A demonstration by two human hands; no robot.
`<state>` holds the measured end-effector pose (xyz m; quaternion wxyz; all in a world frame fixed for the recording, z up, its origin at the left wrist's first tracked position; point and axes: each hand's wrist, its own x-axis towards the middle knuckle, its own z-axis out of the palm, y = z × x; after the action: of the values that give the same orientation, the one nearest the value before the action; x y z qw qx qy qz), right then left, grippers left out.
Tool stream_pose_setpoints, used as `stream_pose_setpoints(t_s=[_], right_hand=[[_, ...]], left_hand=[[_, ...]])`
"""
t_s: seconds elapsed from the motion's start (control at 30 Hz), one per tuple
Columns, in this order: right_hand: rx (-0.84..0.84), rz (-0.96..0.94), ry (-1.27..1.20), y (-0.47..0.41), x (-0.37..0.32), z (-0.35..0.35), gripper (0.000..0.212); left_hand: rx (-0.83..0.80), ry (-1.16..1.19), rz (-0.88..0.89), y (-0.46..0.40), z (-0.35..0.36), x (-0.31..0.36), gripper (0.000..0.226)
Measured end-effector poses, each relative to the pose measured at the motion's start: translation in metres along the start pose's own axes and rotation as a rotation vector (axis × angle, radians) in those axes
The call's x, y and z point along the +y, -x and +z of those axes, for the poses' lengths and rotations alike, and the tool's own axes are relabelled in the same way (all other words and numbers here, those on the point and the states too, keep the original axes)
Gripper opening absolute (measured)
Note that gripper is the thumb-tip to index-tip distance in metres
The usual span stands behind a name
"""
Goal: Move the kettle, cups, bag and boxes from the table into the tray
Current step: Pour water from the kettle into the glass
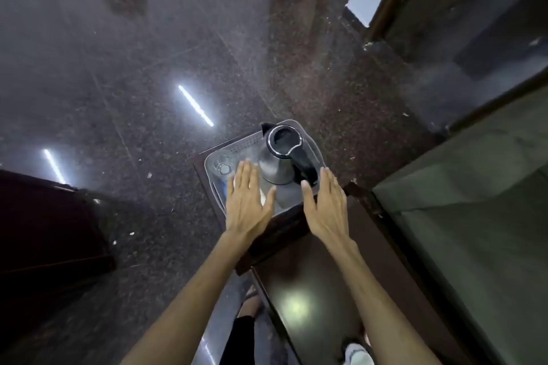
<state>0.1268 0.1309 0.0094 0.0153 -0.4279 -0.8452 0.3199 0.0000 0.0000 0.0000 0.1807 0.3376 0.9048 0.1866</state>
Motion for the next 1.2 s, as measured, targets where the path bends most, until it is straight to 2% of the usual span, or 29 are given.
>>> stream_pose_setpoints(t_s=[0.1, 0.23, 0.4, 0.5, 0.6, 0.7, 0.9, 1.1, 1.2], right_hand=[[0.071, 0.031, -0.252, -0.036, 0.014, 0.029, 0.059], [0.095, 0.002, -0.684, -0.065, 0.048, 0.058, 0.026], [0.084, -0.061, -0.864, -0.089, 0.066, 0.083, 0.050], [0.247, -0.068, -0.947, -0.093, 0.048, 0.095, 0.058], [0.454, 0.037, -1.071, -0.099, 0.025, 0.101, 0.064], [0.603, 0.133, -1.121, -0.107, 0.010, 0.095, 0.069], [0.690, 0.080, -1.147, -0.092, 0.015, 0.052, 0.068], [0.827, 0.013, -1.144, -0.047, 0.045, -0.008, 0.066], [0.894, 0.047, -1.114, -0.013, 0.072, -0.036, 0.066]], left_hand=[[0.124, 0.004, -0.153, -0.042, 0.015, -0.042, 0.076], [0.158, 0.018, -0.270, -0.089, 0.040, -0.083, 0.091], [0.207, 0.040, -0.301, -0.110, 0.064, -0.113, 0.094], [0.276, 0.072, -0.284, -0.112, 0.067, -0.123, 0.090], [0.309, 0.133, -0.271, -0.113, 0.063, -0.124, 0.087], [0.393, 0.198, -0.217, -0.110, 0.054, -0.113, 0.088], [0.536, 0.283, -0.070, -0.100, 0.027, -0.060, 0.084], [0.492, 0.389, 0.075, -0.073, 0.025, 0.012, 0.084], [0.457, 0.414, 0.148, -0.054, 0.042, 0.050, 0.086]])
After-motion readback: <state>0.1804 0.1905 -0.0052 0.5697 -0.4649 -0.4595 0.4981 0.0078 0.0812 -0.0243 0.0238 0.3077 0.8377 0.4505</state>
